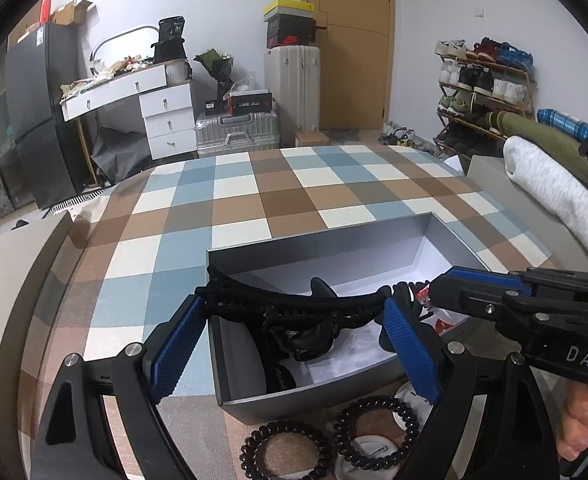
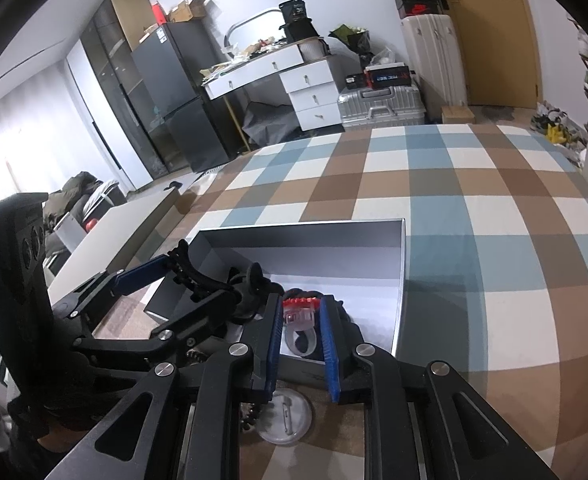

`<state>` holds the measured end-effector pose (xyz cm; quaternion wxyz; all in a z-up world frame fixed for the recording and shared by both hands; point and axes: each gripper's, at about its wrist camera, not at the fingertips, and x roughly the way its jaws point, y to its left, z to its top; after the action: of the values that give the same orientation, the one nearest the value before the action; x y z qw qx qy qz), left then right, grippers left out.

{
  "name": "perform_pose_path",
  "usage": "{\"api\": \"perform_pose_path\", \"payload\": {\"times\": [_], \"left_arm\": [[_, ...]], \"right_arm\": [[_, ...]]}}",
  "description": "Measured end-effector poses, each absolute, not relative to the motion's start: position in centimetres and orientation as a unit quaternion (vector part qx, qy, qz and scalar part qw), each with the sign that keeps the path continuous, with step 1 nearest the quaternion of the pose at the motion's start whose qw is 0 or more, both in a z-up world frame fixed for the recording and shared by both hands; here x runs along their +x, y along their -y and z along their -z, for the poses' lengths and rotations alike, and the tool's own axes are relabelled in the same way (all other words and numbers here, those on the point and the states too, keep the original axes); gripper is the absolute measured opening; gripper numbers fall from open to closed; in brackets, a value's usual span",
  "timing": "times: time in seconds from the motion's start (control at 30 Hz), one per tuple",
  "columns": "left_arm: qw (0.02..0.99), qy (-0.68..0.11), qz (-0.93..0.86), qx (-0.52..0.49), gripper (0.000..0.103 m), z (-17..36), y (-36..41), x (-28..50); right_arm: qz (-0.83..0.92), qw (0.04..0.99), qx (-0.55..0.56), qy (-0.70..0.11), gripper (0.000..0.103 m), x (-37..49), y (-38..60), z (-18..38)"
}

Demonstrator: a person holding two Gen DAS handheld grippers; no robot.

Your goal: Organize jewelry

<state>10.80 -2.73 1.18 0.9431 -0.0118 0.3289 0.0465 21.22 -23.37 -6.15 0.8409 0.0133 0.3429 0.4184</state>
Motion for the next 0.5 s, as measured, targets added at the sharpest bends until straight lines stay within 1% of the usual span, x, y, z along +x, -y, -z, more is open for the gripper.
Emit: {"api": "perform_pose_path", "payload": {"times": [0.33, 0.5], "left_arm": [[0.938, -0.344, -0.046, 0.009, 0.087, -1.25, 2.80, 10.98], [0.937, -0.345, -0.047, 0.017, 0.087, -1.26, 2.96, 10.78]], "right_arm": [[-0.423, 0.837, 0.011, -0.348, 0.019, 21.38, 23.28, 6.37], [-0.425, 0.827, 0.042, -0.367, 0.019, 21.85, 23.79, 6.65]]}}
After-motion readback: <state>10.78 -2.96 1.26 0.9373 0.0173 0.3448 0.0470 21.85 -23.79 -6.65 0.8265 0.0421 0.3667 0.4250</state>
